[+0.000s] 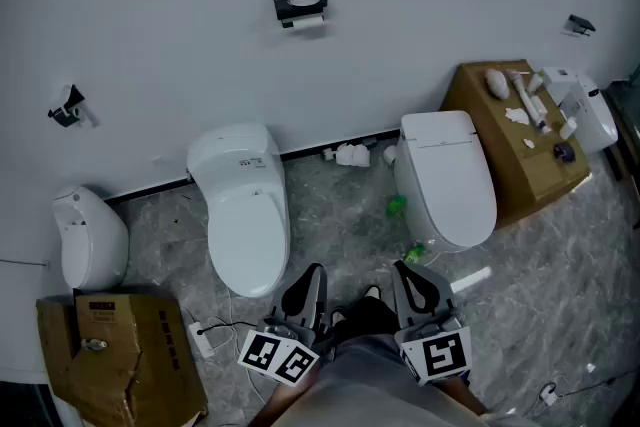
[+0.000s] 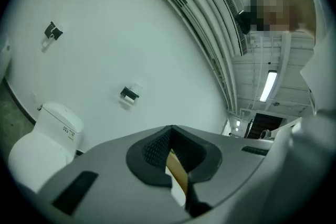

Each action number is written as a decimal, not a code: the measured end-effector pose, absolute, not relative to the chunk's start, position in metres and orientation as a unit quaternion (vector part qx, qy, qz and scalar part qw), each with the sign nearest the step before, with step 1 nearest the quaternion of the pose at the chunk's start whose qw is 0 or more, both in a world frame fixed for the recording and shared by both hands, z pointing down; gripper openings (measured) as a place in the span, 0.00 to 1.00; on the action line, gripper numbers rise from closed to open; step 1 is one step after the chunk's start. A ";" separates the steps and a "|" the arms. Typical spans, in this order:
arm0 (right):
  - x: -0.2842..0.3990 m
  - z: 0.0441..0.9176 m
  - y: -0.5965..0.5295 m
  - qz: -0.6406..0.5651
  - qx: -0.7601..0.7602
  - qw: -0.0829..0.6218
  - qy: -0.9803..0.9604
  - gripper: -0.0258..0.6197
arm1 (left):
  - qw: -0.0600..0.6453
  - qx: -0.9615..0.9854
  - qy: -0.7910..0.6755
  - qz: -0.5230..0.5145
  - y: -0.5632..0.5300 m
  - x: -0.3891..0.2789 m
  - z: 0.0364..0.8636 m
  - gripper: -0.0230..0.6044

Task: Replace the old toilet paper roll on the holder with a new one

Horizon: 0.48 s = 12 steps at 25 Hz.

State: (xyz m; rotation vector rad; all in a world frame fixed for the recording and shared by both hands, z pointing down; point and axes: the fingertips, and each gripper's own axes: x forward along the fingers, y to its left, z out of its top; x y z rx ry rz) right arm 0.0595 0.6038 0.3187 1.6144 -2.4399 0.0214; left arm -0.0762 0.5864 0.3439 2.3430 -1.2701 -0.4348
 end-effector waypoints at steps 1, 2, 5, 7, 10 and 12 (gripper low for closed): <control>0.059 0.319 0.603 0.005 0.547 0.107 -0.830 0.06 | 0.220 0.847 -0.458 -0.158 0.585 -0.076 0.343 0.04; 0.058 0.319 0.603 0.003 0.546 0.106 -0.831 0.06 | 0.221 0.847 -0.457 -0.160 0.584 -0.075 0.343 0.04; 0.059 0.321 0.603 0.005 0.543 0.106 -0.833 0.06 | 0.224 0.848 -0.452 -0.164 0.582 -0.071 0.341 0.04; 0.061 0.323 0.603 0.011 0.541 0.112 -0.834 0.06 | 0.225 0.848 -0.450 -0.168 0.580 -0.067 0.340 0.04; 0.063 0.321 0.597 0.014 0.534 0.113 -0.838 0.06 | 0.223 0.848 -0.449 -0.173 0.571 -0.063 0.336 0.04; 0.063 0.318 0.590 0.019 0.530 0.112 -0.840 0.06 | 0.220 0.849 -0.450 -0.171 0.564 -0.060 0.334 0.04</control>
